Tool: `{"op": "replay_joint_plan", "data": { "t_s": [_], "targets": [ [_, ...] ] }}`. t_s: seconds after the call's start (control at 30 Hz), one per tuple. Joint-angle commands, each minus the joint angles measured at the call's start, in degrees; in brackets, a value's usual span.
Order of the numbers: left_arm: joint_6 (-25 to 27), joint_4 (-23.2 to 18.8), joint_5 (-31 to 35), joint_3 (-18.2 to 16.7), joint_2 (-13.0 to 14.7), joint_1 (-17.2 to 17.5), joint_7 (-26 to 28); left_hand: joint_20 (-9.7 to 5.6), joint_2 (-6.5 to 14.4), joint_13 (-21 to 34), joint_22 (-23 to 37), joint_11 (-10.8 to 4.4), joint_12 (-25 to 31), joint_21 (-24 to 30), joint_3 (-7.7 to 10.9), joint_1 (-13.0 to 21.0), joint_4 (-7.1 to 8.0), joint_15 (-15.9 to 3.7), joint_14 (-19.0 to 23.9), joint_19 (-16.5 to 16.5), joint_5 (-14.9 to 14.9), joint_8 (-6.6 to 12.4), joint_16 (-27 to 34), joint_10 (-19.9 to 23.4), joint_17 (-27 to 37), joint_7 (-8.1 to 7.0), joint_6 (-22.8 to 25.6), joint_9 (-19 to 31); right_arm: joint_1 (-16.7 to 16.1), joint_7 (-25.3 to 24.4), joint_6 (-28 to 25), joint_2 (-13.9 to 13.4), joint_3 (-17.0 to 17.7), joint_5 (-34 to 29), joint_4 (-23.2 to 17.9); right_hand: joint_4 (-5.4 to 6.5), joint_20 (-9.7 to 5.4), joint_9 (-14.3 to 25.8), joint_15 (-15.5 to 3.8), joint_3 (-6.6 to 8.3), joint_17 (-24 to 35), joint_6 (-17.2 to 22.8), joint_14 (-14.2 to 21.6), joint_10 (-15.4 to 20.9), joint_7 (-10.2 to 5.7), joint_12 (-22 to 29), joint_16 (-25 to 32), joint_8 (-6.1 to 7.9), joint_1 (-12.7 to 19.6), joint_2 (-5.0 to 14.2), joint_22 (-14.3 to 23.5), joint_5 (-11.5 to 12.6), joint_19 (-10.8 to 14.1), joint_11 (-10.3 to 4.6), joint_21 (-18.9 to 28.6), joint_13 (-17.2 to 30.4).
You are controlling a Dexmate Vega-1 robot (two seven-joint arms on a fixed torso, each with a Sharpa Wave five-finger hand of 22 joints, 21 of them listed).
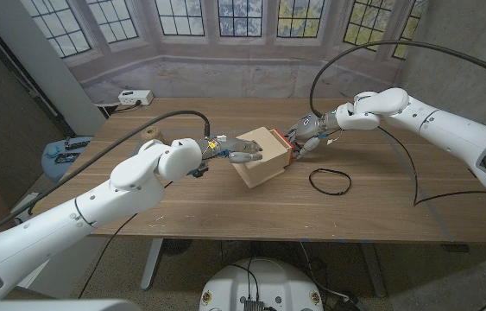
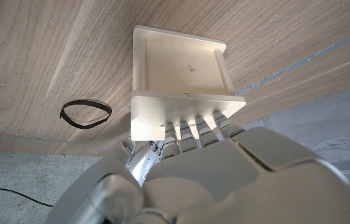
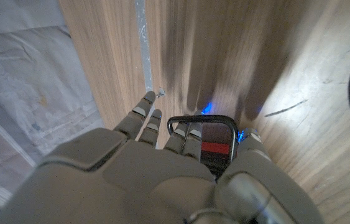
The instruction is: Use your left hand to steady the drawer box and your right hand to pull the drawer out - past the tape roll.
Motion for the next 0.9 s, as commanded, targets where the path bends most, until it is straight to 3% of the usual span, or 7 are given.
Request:
{"op": "replay_joint_plan", "data": {
  "t_s": [0.03, 0.9],
  "targets": [
    [0.29, -0.52, -0.45, 0.09, 0.28, 0.11, -0.13, -0.37, 0.03, 0.2, 0.16, -0.21, 0.07, 0.51, 0.41, -0.49, -0.02, 0.14, 0.55, 0.26, 0.27, 0.37, -0.01, 0.53, 0.18, 0.07, 0.22, 0.25, 0.12, 0.91, -1.03, -0.2, -0.24, 0.25, 0.34, 0.03, 0.0, 0.06, -0.41, 0.39, -0.05, 0.07, -0.09, 0.24, 0.19, 0.06, -0.04, -0.29, -0.29, -0.06, 0.24, 0.31, 0.17, 0.13, 0.19, 0.09],
    [-0.62, -0.04, -1.33, 0.43, 0.24, -0.6, -0.01, -0.38, 0.04, 0.21, 0.14, -0.18, -0.1, 0.51, 0.61, -0.95, -0.11, 0.13, 0.75, 0.3, 0.35, 0.32, -0.21, 0.6, 0.16, -0.02, 0.28, 0.25, 0.09, 1.98, -2.67, -1.32, 0.1, -0.1, -0.37, -0.04, 0.04, 0.07, -0.31, 0.52, -0.05, -0.02, 0.05, 0.31, 0.22, 0.11, -0.01, -0.3, -0.44, -0.09, 0.24, 0.34, 0.2, 0.23, 0.22, 0.1]
  ]
}}
